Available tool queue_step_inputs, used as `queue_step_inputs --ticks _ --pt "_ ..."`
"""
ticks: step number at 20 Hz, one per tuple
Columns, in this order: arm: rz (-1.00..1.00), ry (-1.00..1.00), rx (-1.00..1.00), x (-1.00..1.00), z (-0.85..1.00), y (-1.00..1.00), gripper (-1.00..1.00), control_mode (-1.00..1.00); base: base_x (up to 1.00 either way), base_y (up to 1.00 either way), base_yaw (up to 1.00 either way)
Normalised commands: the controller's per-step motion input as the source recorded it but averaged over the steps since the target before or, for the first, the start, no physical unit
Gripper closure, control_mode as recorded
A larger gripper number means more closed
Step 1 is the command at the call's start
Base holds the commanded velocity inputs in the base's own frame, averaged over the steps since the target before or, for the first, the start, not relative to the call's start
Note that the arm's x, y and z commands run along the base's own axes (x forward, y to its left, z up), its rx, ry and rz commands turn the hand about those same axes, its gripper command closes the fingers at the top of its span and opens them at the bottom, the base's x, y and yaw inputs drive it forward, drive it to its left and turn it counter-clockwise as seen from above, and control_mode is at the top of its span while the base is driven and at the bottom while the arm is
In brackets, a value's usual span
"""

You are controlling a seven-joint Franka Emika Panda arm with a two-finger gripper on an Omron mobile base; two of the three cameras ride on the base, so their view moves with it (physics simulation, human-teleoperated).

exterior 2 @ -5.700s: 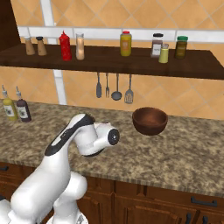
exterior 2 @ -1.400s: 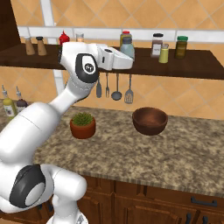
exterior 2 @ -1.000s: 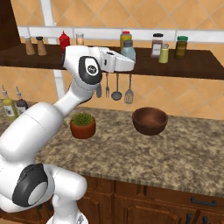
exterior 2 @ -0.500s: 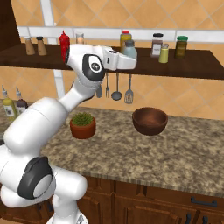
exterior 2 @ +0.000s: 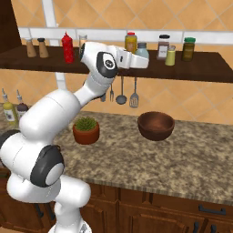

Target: Put the shaker and condiment bottle from the counter next to their counterparts in the cabinet.

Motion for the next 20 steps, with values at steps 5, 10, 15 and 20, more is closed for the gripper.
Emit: queue_step_inputs --ticks 5,10,15,20 --pt "0.0 0.0 0.0 0.29 -0.26 -0.2 1.0 -1.0 0.0 0.0 0.0" --pt "0.0 0.0 0.0 0.38 -0.17 -0.1 1.0 -1.0 0.0 0.0 0.0" --pt "0.0 0.0 0.0 0.39 -0.11 -0.12 1.0 -1.0 0.0 0.0 0.0" --pt "0.0 0.0 0.0 0.46 -0.09 -0.18 1.0 -1.0 0.0 0.0 0.0"
